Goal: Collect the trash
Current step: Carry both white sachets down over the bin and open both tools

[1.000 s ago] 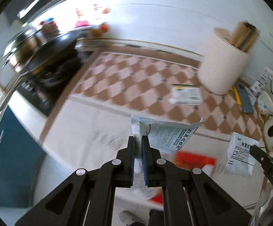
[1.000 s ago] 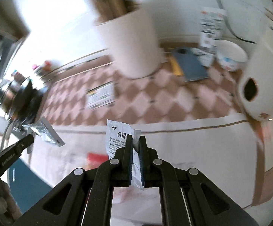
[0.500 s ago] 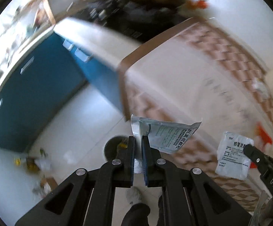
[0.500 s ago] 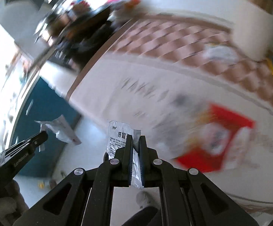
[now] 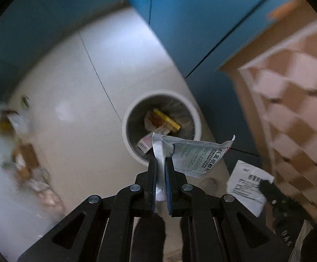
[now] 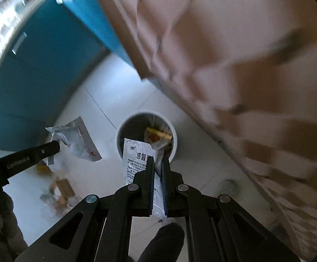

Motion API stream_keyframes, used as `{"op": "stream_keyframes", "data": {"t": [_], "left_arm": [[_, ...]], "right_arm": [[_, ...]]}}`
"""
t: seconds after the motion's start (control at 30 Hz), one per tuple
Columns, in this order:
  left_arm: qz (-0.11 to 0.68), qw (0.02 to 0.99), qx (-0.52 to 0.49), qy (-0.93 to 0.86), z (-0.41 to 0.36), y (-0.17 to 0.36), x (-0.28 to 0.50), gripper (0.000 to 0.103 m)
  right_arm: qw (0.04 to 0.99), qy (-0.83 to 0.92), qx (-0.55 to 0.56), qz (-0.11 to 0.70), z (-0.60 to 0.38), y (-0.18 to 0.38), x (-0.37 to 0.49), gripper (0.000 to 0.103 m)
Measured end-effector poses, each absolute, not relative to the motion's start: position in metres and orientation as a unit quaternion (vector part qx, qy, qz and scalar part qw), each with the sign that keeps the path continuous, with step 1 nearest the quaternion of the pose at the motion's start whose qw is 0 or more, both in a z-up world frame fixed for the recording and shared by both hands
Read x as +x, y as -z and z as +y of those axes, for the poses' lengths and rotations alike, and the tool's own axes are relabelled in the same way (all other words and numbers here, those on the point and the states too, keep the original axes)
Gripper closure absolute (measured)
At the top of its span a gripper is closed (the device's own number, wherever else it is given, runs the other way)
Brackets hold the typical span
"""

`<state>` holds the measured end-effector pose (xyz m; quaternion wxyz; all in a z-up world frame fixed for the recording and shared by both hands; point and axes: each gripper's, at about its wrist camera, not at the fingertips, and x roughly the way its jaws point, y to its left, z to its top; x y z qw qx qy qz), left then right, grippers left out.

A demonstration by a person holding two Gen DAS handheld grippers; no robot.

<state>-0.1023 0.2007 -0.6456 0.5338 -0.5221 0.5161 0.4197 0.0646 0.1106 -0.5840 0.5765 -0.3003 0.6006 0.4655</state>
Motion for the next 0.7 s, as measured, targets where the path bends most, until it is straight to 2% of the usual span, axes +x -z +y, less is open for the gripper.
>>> {"op": "stream_keyframes", "data": {"t": [0.13, 0.27, 0.37, 0.53, 0.6, 0.63, 0.67, 0.7], "left_arm": [[0.507, 0.508, -0.567, -0.404, 0.214, 0.732, -0.121, 0.098], [0.518, 0.492, -0.579, -0.392, 0.221, 0.788, -0.128, 0.098], [0.539, 0.482, -0.574, -0.385, 0.226, 0.814, -0.126, 0.094], [0.541, 0.487, -0.566, -0.388, 0.23, 0.822, -0.129, 0.091], [0.541, 0.487, -0.56, -0.395, 0.23, 0.82, -0.131, 0.073], [0.54, 0.488, -0.557, -0.4, 0.23, 0.818, -0.132, 0.043], [0.538, 0.49, -0.552, -0.407, 0.23, 0.816, -0.133, 0.021], [0.539, 0.491, -0.543, -0.416, 0.23, 0.812, -0.134, 0.015]], "right_arm": [[0.561, -0.46, -0.317, 0.611, 0.13, 0.673, 0.042, 0.097], [0.553, -0.449, -0.325, 0.622, 0.143, 0.753, 0.031, 0.097], [0.546, -0.435, -0.324, 0.639, 0.151, 0.808, 0.03, 0.097], [0.536, -0.433, -0.329, 0.646, 0.164, 0.854, 0.032, 0.096], [0.535, -0.431, -0.33, 0.648, 0.168, 0.863, 0.039, 0.094], [0.532, -0.429, -0.33, 0.651, 0.17, 0.865, 0.04, 0.092], [0.53, -0.427, -0.33, 0.654, 0.174, 0.867, 0.039, 0.086], [0.531, -0.425, -0.33, 0.655, 0.175, 0.866, 0.04, 0.081]]}}
